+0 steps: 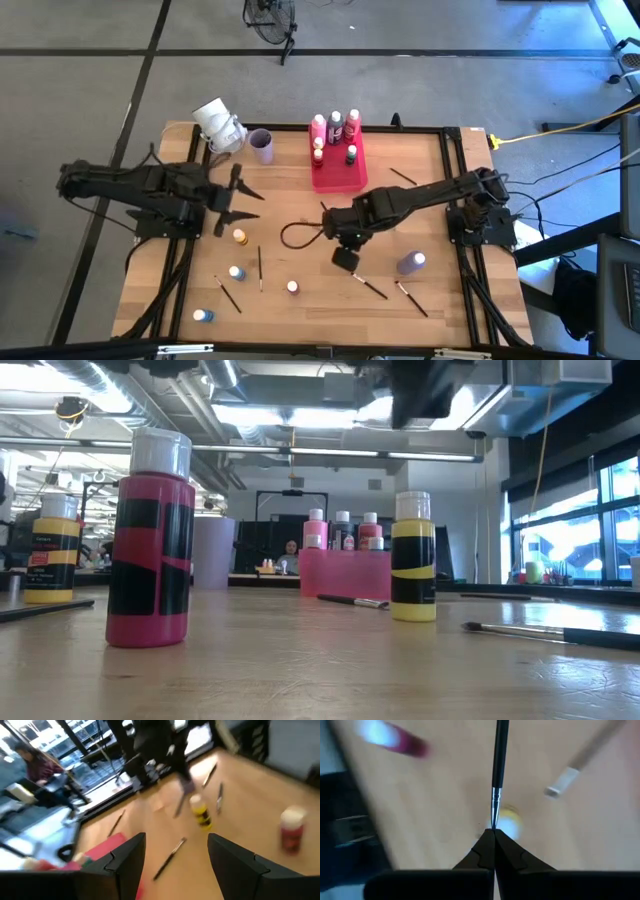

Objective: Pick & Place Paint Supplies
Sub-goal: Put the black paint brush into the purple cup

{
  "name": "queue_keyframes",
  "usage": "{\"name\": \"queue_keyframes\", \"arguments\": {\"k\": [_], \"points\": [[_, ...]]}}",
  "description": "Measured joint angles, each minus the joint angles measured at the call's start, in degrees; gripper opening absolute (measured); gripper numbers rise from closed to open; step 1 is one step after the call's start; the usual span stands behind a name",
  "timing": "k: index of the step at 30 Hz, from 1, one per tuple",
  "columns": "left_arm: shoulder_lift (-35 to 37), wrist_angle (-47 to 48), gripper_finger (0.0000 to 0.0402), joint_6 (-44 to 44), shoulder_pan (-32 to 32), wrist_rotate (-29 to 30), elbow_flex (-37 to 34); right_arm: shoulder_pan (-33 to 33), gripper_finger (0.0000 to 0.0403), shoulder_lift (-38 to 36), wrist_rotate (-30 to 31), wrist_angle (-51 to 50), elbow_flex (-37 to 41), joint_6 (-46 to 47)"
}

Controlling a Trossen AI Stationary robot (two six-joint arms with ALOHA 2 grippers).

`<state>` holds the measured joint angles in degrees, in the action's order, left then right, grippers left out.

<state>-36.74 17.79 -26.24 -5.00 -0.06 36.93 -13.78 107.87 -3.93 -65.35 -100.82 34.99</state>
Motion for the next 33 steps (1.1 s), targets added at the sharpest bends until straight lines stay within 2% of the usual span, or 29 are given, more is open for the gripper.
{"name": "queue_keyframes", "arguments": {"k": [3, 12, 18, 22, 25, 28, 33], "points": [[-2.6, -0.7, 0.0210, -5.2, -4.3, 9.8, 0.0, 1.6, 0.0000, 0.0, -2.2, 3.4, 0.0, -1.4], [-11.6, -13.3, 0.0210, -23.6, -19.3, 42.9, 0.0, 6.6, 0.0000, 0.0, -2.1, 6.9, 0.0, -4.8], [-20.9, -23.2, 0.0210, -33.3, -24.8, 61.8, 0.0, 11.0, 0.0000, 0.0, -2.1, 12.0, 0.0, -8.3], [-26.3, -27.4, 0.0210, -41.0, -25.4, 65.9, 0.0, 12.9, 0.0000, 0.0, -3.0, 15.1, 0.0, -10.6], [-29.6, -29.0, 0.0210, -45.7, -24.6, 67.4, 0.0, 13.4, 0.0000, 0.0, -7.8, 19.5, 0.0, -11.9], [-32.0, -33.4, 0.0210, -47.6, -23.8, 67.4, 0.0, 13.1, 0.0000, 0.1, -11.2, 22.7, 0.0, -12.6], [-33.7, -39.9, 0.0210, -50.4, -24.5, 67.4, 1.5, 12.5, 0.0000, 0.4, -11.4, 23.4, 0.3, -12.7]]}}
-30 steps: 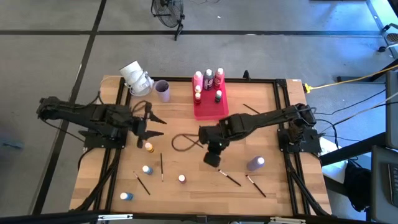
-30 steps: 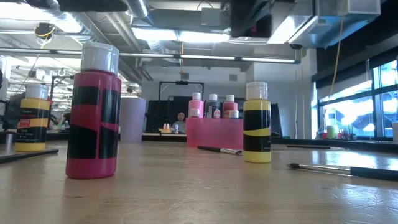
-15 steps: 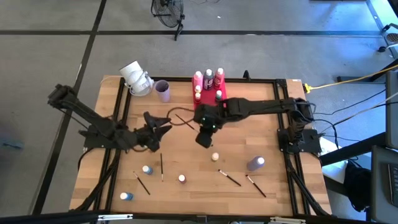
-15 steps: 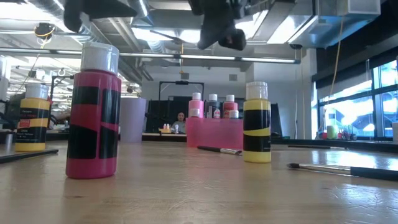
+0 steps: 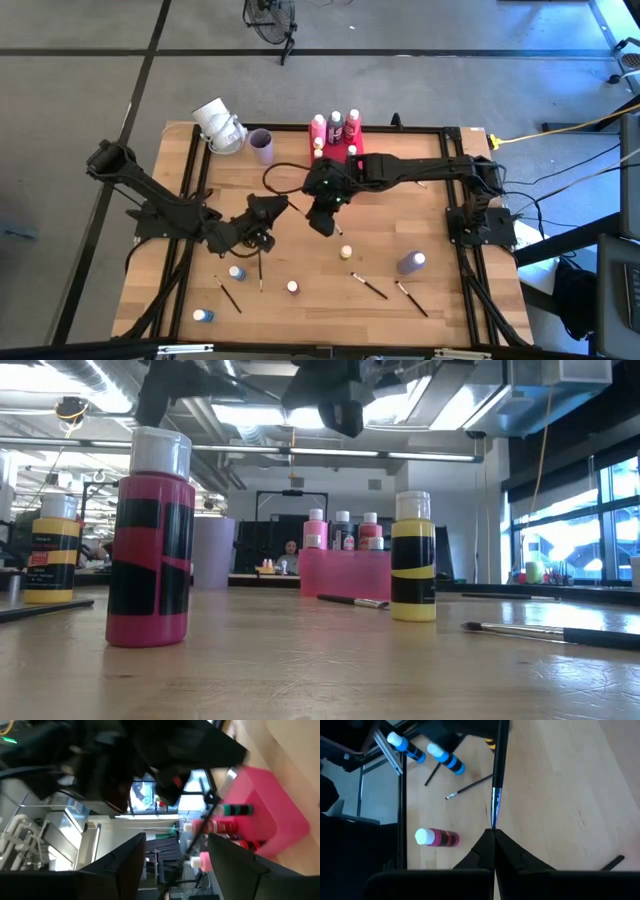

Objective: Pick & Place Paint Supplies
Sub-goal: Put the black paint brush into the purple cup

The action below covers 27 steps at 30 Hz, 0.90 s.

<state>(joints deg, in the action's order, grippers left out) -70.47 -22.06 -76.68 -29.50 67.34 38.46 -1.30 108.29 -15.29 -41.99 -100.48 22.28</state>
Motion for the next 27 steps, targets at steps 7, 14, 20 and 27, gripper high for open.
{"name": "queue_keyframes", "arguments": {"k": [7, 14, 20, 27], "points": [[-0.3, 0.5, 0.0210, -1.6, 0.0, -0.3, 0.9, -0.7, 0.0000, 0.0, 0.0, 0.5, 0.3, 0.2], [-0.4, 4.8, 0.0210, -0.6, 0.0, -0.5, 0.9, -0.9, 0.0000, 0.0, -0.3, 0.4, 0.3, 1.1], [-0.4, 5.7, 0.0210, -0.5, 0.0, -0.5, 0.9, -0.1, 0.0000, 0.0, -0.4, 0.0, 0.3, 1.0], [-0.4, 6.1, 0.0210, -0.4, 0.0, -1.0, 0.9, -0.2, 0.0000, 0.0, -0.4, 0.3, 0.3, 0.9]]}}
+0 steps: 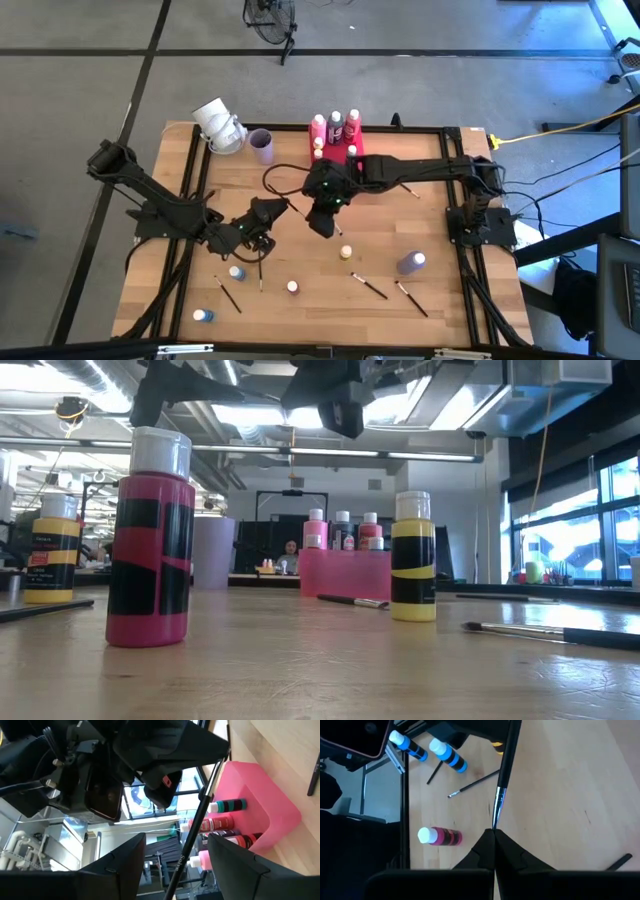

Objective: Pick & Place Paint Supplies
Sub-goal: Put the black paint brush into the purple cup

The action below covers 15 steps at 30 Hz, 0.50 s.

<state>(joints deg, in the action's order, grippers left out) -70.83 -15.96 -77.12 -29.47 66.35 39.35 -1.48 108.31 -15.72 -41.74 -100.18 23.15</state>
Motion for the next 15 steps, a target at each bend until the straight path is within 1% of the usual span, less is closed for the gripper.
{"name": "queue_keyframes", "arguments": {"k": [15], "points": [[0.0, 1.2, 0.0210, 0.0, 0.0, 0.0, 0.0, -3.1, 0.0000, 0.0, 0.0, 3.0, 0.0, 0.9]]}}
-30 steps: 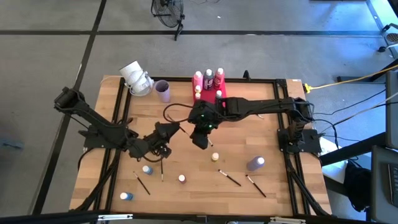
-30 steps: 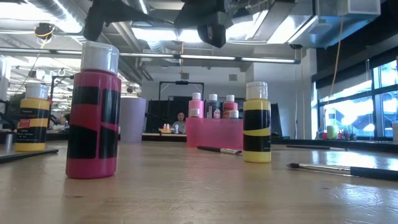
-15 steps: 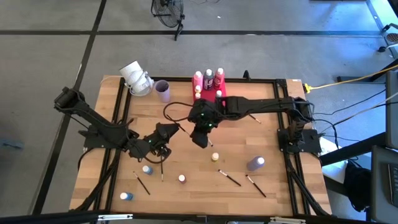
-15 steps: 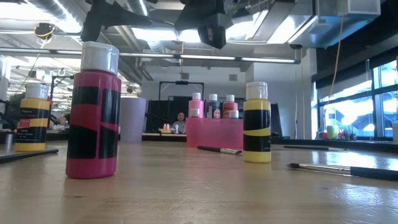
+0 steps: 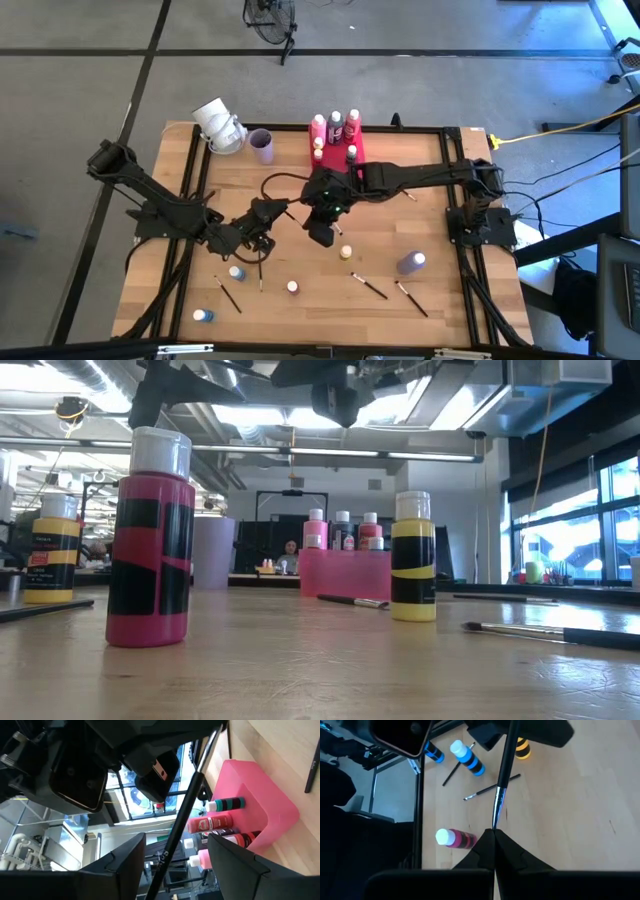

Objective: Pick & Place Paint Supplies
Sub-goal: Put the black paint brush into the purple cup

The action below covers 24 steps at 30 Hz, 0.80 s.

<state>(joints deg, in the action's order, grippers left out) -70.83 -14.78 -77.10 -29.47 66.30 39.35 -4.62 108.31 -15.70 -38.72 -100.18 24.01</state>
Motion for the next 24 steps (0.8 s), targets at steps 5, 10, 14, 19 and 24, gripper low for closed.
{"name": "queue_keyframes", "arguments": {"k": [5, 10, 14, 19, 24], "points": [[0.0, 0.0, 0.0207, 0.0, 0.0, 0.0, 0.0, 0.0, 0.0000, 0.0, 0.0, -0.1, 0.0, 0.6], [0.0, 0.0, 0.0183, 0.0, -0.2, 0.0, 0.0, 0.0, 0.0000, 0.0, 1.6, -1.2, 0.0, 0.6], [0.0, 0.0, 0.0150, 0.0, -0.2, 0.0, 0.0, 0.1, 0.0000, 0.0, 2.2, -1.3, 0.0, 0.6], [0.0, 0.0, 0.0107, 1.3, -0.2, 0.0, 0.0, 0.1, 0.0000, 0.0, 2.2, -1.3, 0.0, 0.6], [0.0, 0.1, 0.0073, 1.8, -0.2, 0.0, 0.0, 0.1, 0.0000, 0.0, 2.2, -1.3, 0.0, 0.6]]}}
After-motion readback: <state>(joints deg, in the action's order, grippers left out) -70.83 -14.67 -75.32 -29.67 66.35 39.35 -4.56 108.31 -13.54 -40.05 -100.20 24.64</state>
